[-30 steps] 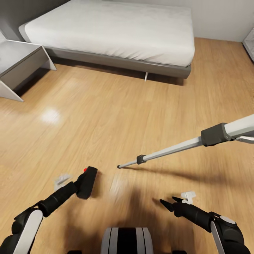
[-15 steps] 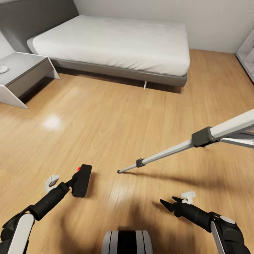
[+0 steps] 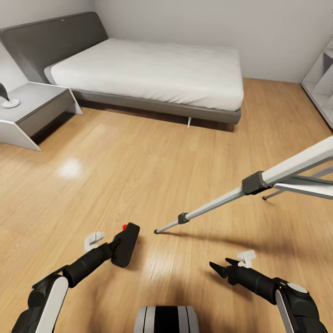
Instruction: Attach the digital camera to the camera tripod in the bedroom.
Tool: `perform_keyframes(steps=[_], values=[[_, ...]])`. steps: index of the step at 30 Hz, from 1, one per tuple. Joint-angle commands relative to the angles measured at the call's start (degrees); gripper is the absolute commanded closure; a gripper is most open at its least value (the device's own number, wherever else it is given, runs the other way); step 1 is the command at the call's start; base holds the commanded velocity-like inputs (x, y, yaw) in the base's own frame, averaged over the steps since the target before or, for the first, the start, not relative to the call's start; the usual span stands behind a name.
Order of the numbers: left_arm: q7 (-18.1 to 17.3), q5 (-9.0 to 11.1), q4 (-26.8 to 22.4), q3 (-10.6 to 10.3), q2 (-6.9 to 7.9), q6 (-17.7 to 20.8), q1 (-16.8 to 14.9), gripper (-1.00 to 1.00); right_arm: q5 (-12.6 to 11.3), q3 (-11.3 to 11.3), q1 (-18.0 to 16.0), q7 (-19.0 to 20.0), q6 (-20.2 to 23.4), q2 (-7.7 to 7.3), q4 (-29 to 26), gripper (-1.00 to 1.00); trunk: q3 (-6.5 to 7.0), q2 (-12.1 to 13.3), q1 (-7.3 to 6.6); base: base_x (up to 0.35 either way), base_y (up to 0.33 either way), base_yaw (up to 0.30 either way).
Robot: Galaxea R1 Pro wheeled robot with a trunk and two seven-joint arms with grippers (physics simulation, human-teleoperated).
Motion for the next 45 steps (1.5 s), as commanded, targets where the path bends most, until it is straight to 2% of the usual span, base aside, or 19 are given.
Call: perform_keyframes(steps=[1,4,7,36,40,45], values=[[-0.2,-0.2,0.0,-1.0,0.02,0.3,0.0,1.00,0.2,-0.1,0.0,0.3,0.4,0.02,0.0,-1.00,0.19,0.0,-0.03,0.000,0.000,0.000],[-0.1,-0.4,0.1,-4.8,0.04,0.2,0.0,1.00,0.2,-0.3,0.0,0.3,0.4,0.03,0.0,-1.00,0.86,0.0,-0.11,0.000,0.000,0.000],[-0.1,-0.4,0.1,-5.3,0.01,0.1,0.0,1.00,0.2,-0.3,0.0,0.3,0.4,0.03,0.0,-1.00,1.52,0.1,-0.19,0.000,0.000,0.000],[0.4,-0.4,0.3,-6.0,-0.33,0.1,0.0,1.00,0.2,-0.2,0.0,0.3,0.4,-0.06,0.0,-1.00,7.95,0.5,-0.94,0.000,0.000,0.000],[4.4,-0.4,0.3,-6.1,-0.35,0.1,0.0,1.00,0.2,-0.4,0.0,0.3,0.4,-0.03,0.0,-1.00,8.83,0.5,-1.04,0.000,0.000,0.000],[7.6,-0.3,0.2,-6.3,-0.37,0.1,0.0,1.00,0.2,-0.4,0.0,0.3,0.4,0.01,0.0,-1.00,9.94,0.6,-1.17,0.000,0.000,0.000]])
